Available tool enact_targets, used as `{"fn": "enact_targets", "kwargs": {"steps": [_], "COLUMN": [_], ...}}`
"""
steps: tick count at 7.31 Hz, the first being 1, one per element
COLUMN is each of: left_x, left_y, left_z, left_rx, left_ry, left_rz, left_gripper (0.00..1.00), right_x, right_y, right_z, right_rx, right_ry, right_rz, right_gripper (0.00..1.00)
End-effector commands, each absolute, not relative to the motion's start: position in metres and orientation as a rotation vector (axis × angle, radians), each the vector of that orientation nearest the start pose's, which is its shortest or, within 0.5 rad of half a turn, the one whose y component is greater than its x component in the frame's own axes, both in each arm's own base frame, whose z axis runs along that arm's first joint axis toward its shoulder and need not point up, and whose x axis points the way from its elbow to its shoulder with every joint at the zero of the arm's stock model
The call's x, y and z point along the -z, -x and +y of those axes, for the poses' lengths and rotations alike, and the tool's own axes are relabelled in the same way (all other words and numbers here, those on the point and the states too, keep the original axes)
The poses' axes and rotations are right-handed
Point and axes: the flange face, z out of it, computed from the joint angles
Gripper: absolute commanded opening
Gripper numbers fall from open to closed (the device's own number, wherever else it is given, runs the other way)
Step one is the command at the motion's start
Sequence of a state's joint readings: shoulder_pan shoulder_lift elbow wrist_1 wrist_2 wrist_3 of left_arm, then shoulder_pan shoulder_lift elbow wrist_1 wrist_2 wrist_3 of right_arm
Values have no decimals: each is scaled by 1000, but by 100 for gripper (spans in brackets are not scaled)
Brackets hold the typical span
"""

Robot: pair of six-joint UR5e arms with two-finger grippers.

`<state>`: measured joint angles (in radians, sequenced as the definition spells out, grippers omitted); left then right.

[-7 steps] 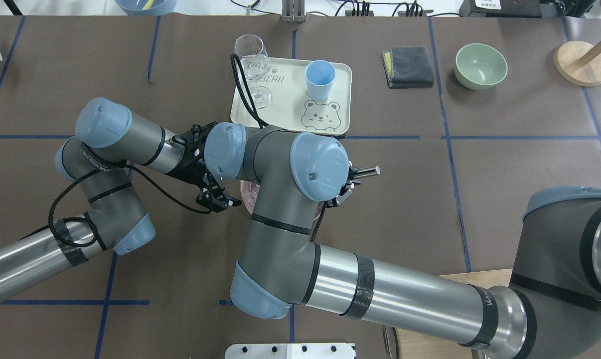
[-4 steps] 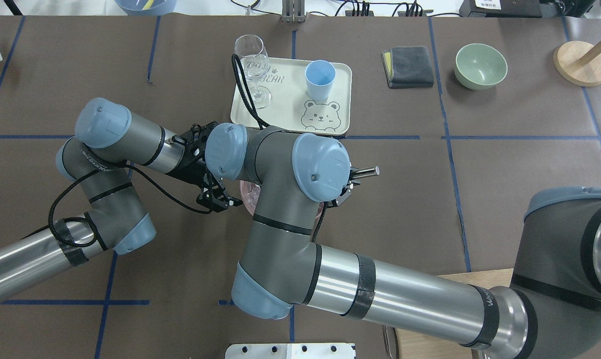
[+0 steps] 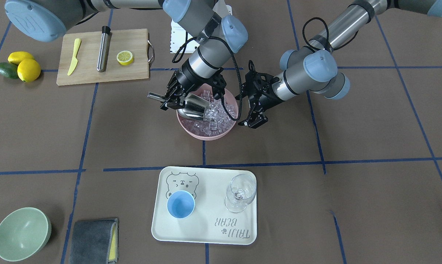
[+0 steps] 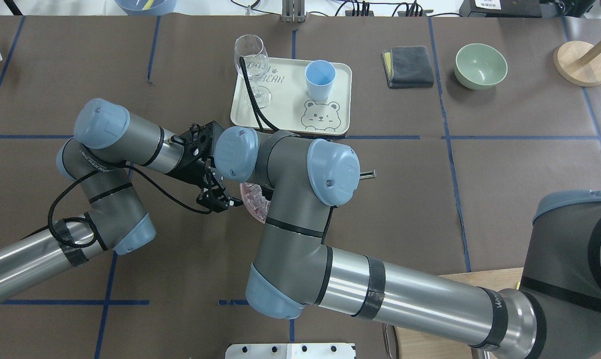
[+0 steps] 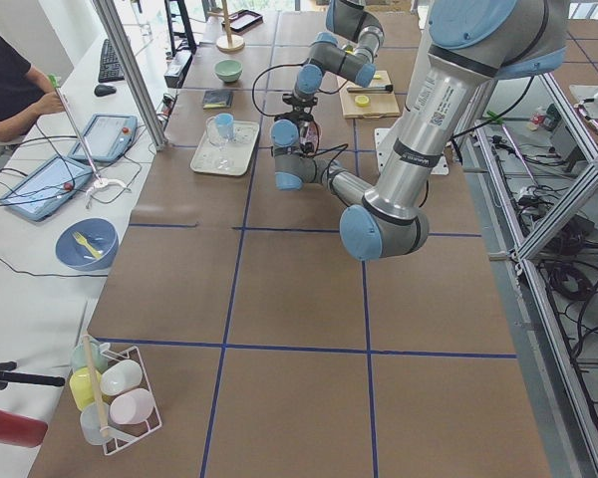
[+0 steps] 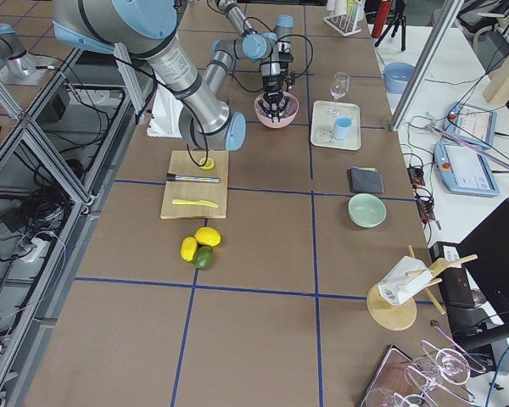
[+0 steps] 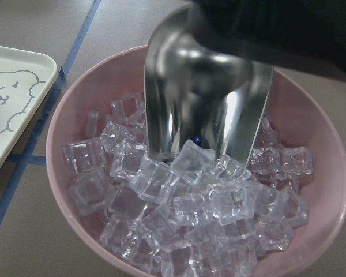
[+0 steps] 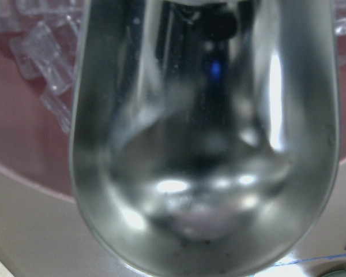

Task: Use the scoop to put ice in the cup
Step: 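Drag the scoop through the ice and lift it out filled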

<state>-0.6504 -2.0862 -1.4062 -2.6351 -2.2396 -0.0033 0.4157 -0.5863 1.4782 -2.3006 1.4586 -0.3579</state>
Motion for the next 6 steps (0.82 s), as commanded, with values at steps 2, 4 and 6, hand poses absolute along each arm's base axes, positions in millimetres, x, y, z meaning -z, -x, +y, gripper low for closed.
{"fn": "enact_targets", "kwargs": {"steps": [2,4,6], "left_x": [-313,-316,-316], "left_y": [-491,-493,-492], "left_z": [-464,-464,-464], "left_rx": [-1205,-1206,-1204], "left_ry": [-1033,-1028,-1029], "left_rz": [1175,1172,1171], "left_gripper": [100,100,100], "right_x": [-183,-184,-182], "right_y": [592,577,581], "right_z": [-418,-409,-410], "right_rx": [1490,1487,1451], "right_ry": [-258,-283,-327], "right_rz": [9,-22,-57], "right_gripper": [0,0,0]}}
